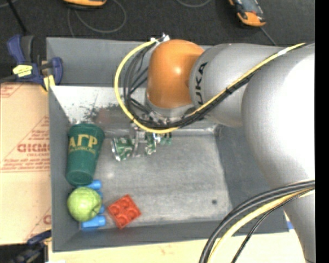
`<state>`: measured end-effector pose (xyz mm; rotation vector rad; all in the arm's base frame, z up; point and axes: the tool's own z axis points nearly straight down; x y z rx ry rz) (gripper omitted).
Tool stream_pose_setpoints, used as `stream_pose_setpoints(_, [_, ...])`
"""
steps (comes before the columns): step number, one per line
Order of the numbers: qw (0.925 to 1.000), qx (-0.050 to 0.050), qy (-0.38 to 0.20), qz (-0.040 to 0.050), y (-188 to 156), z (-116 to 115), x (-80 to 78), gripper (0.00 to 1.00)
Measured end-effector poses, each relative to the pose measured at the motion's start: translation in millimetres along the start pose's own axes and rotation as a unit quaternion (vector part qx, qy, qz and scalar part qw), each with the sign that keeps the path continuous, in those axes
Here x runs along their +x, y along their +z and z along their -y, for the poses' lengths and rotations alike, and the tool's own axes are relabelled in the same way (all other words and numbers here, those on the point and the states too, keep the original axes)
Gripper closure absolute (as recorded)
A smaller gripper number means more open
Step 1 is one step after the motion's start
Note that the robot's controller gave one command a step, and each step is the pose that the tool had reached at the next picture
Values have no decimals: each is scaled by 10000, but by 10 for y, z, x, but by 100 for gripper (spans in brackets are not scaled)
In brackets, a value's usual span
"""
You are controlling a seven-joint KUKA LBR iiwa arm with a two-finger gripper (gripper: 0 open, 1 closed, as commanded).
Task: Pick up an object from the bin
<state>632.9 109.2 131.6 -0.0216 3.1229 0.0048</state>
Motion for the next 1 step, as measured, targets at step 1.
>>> stream_pose_setpoints(1, [9999,21,-124,-88,-1672,-104,346,100])
